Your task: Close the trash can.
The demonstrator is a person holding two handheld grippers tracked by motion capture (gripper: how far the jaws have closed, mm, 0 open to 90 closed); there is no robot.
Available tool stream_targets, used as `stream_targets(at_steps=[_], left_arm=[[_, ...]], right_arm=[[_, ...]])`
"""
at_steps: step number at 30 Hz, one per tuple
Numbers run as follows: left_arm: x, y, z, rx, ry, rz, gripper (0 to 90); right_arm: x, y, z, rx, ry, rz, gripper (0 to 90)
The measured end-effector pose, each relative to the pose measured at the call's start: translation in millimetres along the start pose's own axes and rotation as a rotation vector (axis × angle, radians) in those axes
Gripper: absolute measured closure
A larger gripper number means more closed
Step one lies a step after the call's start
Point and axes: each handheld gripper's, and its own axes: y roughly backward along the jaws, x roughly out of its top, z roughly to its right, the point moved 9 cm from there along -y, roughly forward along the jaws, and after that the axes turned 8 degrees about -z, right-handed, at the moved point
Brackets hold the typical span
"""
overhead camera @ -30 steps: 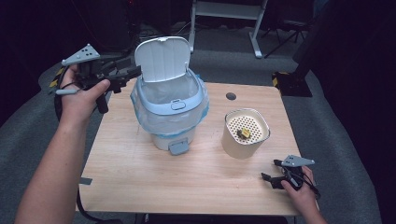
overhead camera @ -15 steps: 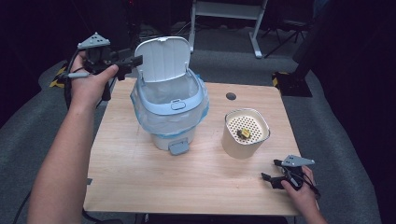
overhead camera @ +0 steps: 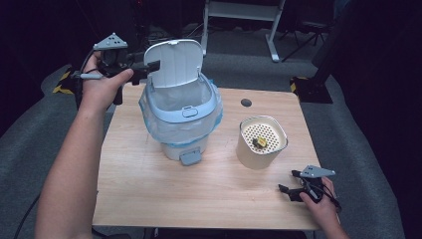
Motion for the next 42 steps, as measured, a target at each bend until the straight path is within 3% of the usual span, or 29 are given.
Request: stream_targets(at_steps=[5, 9, 13, 16, 19, 25, 32, 35, 40, 42], left_arm=[[-3.7, 6.0, 13.5, -0.059, -0.007, -0.016, 45.1], [-13.8, 10.8, 35.8, -0.101, -0.052, -0.063, 44.2], [-25.1, 13.5, 62.1, -0.186, -0.055, -0.073, 43.5], [-33.9, 11.9, 74.9, -0.2, -0.077, -0.097, 43.4], [-39.4, 9.7, 82.7, -0.219, -0.064, -0.111, 44.4], [-48.8, 1.3, 87.6, -0.22, -0.012, -0.164, 55.0], [-53.7, -11.7, 86.2, -0.145, -0.04, -0.207, 67.0], [-57.5, -17.3, 87.5, -0.111, -0.045, -0.251, 69.4], [-55.1, -24.6, 91.0, -0.084, -0.065, -0.239, 70.0], [-54.7, -29.5, 90.5, -0.051, -0.114, -0.218, 68.8]], right_arm=[[0.0, 0.0, 0.0, 0.0, 0.001, 0.0, 15.1], [0.0, 0.0, 0.0, 0.0, 0.001, 0.0, 15.1], [0.0, 0.0, 0.1, -0.001, 0.001, 0.0, 15.1], [0.0, 0.0, 0.0, -0.001, 0.001, 0.0, 15.1], [0.0, -0.1, 0.0, 0.0, 0.001, 0.0, 15.1], [0.0, 0.0, 0.1, -0.001, 0.001, 0.0, 15.1], [0.0, 0.0, 0.0, 0.0, 0.001, 0.0, 15.1], [0.0, -0.1, 0.0, 0.0, 0.001, 0.0, 15.1], [0.0, 0.0, 0.0, -0.001, 0.001, 0.0, 15.1], [0.0, 0.0, 0.0, 0.0, 0.001, 0.0, 15.1]])
